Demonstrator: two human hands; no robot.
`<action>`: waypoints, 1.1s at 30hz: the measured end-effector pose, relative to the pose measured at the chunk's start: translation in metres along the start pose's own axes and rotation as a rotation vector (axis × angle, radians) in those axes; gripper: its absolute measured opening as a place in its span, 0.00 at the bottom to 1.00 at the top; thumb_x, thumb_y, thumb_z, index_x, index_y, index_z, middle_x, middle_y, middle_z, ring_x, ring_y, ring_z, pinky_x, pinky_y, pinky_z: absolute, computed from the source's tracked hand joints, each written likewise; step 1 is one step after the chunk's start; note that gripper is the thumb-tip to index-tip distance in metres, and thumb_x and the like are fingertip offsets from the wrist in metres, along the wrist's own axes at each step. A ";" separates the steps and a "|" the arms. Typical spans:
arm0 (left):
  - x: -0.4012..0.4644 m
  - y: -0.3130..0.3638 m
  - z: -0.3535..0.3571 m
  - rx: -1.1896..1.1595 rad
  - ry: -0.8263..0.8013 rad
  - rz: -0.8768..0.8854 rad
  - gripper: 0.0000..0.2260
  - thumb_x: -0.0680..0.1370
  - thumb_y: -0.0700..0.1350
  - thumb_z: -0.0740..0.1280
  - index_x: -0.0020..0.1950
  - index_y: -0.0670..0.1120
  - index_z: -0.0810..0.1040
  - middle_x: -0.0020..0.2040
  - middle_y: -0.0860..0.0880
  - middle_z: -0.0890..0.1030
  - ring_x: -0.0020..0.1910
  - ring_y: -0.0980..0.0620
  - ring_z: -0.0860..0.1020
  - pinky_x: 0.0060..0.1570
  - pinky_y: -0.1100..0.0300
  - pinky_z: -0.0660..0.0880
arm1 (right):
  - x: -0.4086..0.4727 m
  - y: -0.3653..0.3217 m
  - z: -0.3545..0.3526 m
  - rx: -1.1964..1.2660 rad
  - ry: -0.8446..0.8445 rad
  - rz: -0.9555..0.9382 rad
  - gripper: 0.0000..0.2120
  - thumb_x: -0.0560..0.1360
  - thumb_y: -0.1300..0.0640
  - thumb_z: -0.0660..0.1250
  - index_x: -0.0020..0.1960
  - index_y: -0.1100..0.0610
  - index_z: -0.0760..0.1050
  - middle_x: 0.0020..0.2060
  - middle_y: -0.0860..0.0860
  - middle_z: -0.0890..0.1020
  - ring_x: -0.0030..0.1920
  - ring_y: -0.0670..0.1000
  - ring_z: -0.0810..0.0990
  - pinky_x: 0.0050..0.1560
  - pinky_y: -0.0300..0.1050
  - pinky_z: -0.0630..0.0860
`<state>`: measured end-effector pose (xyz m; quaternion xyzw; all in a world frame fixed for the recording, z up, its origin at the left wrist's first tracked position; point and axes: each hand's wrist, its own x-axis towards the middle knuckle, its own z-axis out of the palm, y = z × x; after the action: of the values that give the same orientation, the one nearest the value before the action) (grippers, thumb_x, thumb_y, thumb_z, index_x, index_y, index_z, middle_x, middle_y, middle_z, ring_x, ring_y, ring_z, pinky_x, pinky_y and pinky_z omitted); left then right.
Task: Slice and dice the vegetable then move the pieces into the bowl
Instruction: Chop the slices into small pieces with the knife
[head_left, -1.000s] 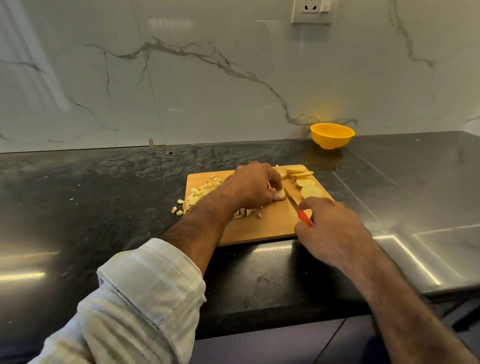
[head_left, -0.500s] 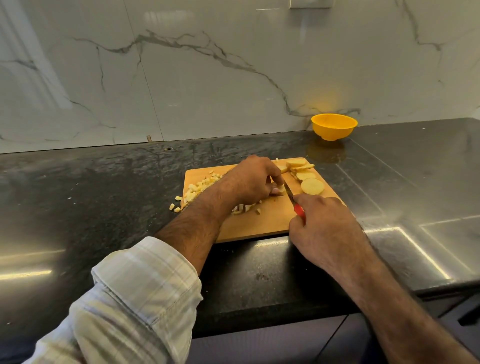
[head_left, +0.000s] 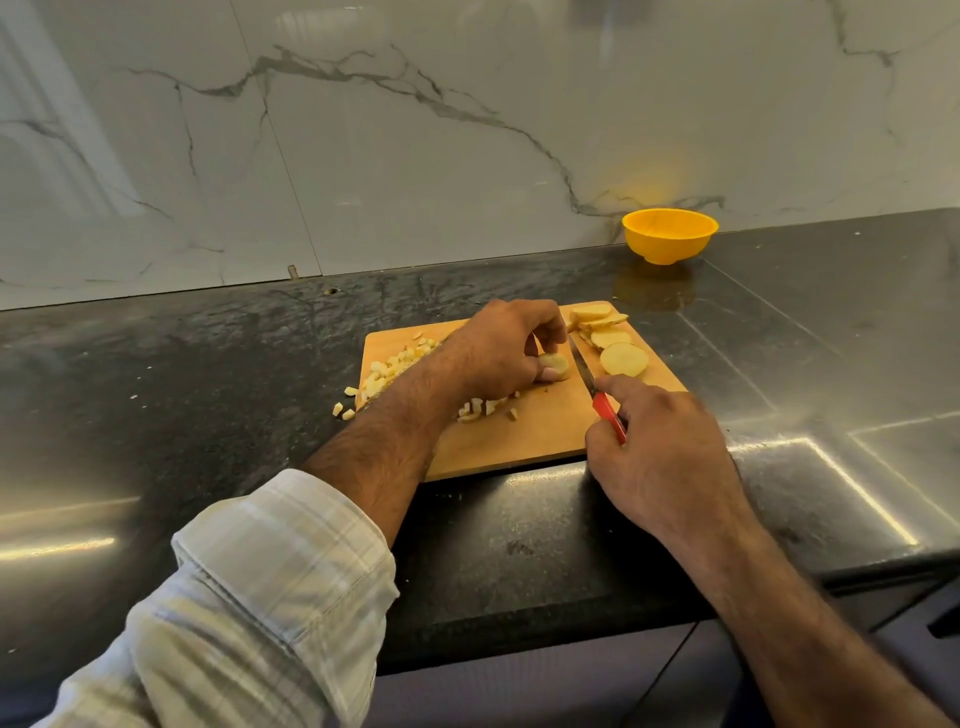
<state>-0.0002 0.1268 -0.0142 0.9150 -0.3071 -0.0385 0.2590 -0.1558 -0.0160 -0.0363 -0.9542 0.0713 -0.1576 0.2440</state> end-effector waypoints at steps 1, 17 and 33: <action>0.000 0.000 0.000 -0.003 0.001 0.001 0.16 0.78 0.44 0.77 0.63 0.53 0.78 0.56 0.55 0.81 0.54 0.55 0.81 0.55 0.56 0.82 | 0.000 0.001 0.000 0.014 -0.004 0.006 0.25 0.82 0.48 0.64 0.78 0.46 0.69 0.59 0.49 0.82 0.57 0.50 0.78 0.58 0.51 0.81; -0.002 -0.001 -0.002 -0.011 -0.035 -0.014 0.19 0.79 0.43 0.76 0.65 0.55 0.74 0.55 0.56 0.79 0.56 0.55 0.78 0.54 0.59 0.78 | 0.001 0.013 0.005 0.092 0.023 0.000 0.24 0.81 0.46 0.64 0.77 0.44 0.70 0.56 0.48 0.82 0.54 0.49 0.78 0.54 0.51 0.83; -0.007 -0.008 -0.013 -0.067 0.155 0.050 0.15 0.76 0.40 0.79 0.58 0.53 0.81 0.52 0.56 0.82 0.49 0.57 0.80 0.48 0.60 0.79 | -0.009 0.016 -0.001 0.160 0.037 -0.039 0.21 0.80 0.49 0.67 0.73 0.44 0.76 0.40 0.43 0.80 0.36 0.47 0.79 0.35 0.38 0.76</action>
<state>0.0020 0.1421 -0.0076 0.8981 -0.3072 0.0286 0.3133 -0.1656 -0.0283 -0.0451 -0.9298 0.0442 -0.1852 0.3151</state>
